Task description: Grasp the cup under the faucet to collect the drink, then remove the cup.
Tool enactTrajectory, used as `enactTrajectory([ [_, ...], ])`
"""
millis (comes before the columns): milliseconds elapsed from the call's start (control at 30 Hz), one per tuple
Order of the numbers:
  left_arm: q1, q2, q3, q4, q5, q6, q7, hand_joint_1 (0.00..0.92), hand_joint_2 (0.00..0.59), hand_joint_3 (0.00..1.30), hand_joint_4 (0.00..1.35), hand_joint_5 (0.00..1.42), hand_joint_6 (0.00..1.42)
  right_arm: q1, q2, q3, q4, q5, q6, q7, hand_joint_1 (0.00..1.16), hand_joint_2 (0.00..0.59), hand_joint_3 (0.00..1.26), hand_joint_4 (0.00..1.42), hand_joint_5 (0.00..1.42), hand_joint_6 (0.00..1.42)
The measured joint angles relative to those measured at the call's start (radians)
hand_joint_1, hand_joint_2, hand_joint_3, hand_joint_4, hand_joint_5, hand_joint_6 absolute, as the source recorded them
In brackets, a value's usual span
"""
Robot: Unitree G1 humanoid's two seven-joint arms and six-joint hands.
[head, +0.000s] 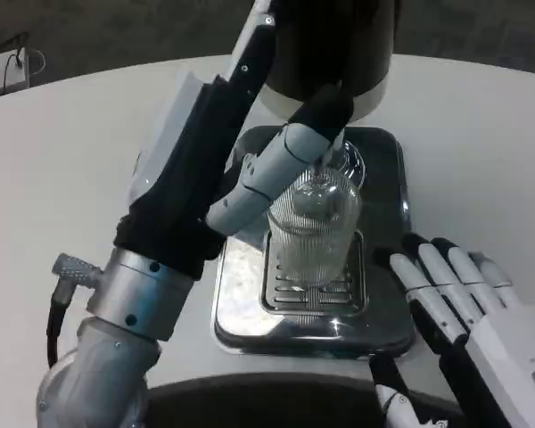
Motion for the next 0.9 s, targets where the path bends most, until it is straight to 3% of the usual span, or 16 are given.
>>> enactTrajectory([
  [567,-0.040,-0.026,-0.059,0.131,0.035,-0.008,-0.013,0.000,0.151,0.00,0.00,0.00,0.00,0.003,0.001,-0.018,-0.002,0.011,0.001,0.000,0.17,0.533,0.08,0.00,0.00,0.03],
  [900,-0.048,-0.005,-0.088,0.144,0.102,-0.014,-0.020,0.000,0.151,0.00,0.00,0.00,0.00,-0.009,0.003,-0.010,-0.002,0.016,0.004,0.006,0.17,0.533,0.08,0.00,0.00,0.03],
])
